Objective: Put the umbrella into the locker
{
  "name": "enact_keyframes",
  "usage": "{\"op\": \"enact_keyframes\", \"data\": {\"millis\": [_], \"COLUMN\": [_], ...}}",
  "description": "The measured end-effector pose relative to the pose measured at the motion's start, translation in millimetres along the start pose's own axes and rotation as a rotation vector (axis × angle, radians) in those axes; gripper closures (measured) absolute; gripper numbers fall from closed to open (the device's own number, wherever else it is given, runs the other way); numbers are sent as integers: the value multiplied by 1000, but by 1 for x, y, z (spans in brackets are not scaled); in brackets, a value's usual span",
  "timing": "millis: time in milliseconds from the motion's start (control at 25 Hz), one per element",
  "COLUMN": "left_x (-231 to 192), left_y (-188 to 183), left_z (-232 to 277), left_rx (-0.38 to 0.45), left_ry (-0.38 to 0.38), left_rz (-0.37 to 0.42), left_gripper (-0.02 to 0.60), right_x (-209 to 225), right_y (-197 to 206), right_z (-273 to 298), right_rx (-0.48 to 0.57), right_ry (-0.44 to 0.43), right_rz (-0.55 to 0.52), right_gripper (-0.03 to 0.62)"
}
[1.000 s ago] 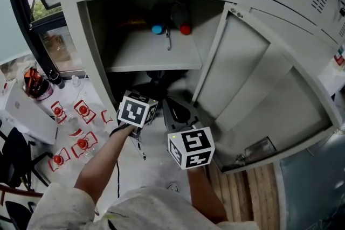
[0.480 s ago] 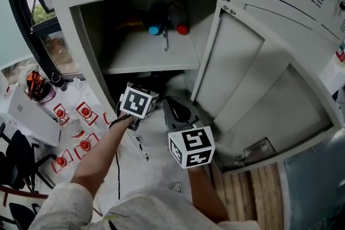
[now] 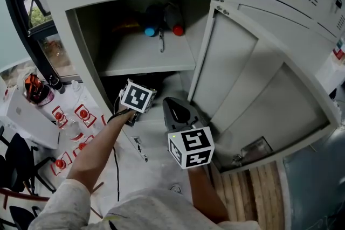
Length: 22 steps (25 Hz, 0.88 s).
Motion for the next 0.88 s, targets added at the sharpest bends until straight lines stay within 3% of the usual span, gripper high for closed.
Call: {"op": "enact_keyframes", "data": {"millis": [320,880], "left_x": [-1,-5], "left_y": [5,10], "left_z": [13,28], "left_rx": [-36,-115], "left_ry": [-2,-1], "left_rz": [33,27], "left_gripper": [342,342], "right_x": [-5,-6], "right_y": [0,4], "right_z": [3,5], "right_rx": [-8,-21], "right_ry": [-26,-26], "right_rz": [-6,-1], "right_gripper": [591,591]}}
Point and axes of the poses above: the fingertips, and each gripper's own axes: z forward along the fingers, x to its right, y out of its underside, the point moved 5 cm from there along -z, backward along the fingers, and after that the axes turned 3 degrees about x, right-handed, at the moved point
